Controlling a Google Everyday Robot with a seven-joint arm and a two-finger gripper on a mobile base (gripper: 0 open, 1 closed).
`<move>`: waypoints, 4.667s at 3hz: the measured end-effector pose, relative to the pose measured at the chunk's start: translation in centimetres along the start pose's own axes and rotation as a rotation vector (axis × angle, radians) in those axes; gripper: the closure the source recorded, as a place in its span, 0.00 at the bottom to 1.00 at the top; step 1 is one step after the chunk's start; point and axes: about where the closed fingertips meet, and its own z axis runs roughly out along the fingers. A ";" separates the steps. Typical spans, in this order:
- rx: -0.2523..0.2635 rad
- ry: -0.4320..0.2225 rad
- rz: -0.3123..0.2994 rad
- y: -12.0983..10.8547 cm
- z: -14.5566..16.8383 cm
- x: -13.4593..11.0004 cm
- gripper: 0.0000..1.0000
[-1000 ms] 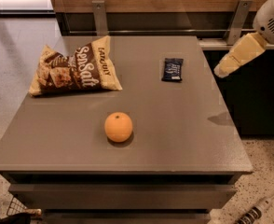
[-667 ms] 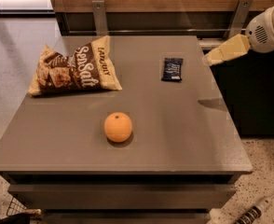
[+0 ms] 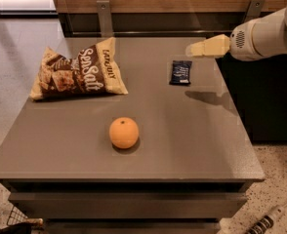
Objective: Pick rxbar blueberry
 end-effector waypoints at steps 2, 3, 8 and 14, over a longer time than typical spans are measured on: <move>-0.005 0.002 0.040 0.6 0.4 -0.1 0.00; 0.035 0.045 0.003 2.1 2.2 0.8 0.00; 0.114 0.189 -0.107 5.7 14.4 2.3 0.00; 0.145 0.216 -0.052 2.9 14.5 1.7 0.95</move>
Offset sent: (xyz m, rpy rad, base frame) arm 0.0019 0.0043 -0.0005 0.0335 0.0135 -0.0275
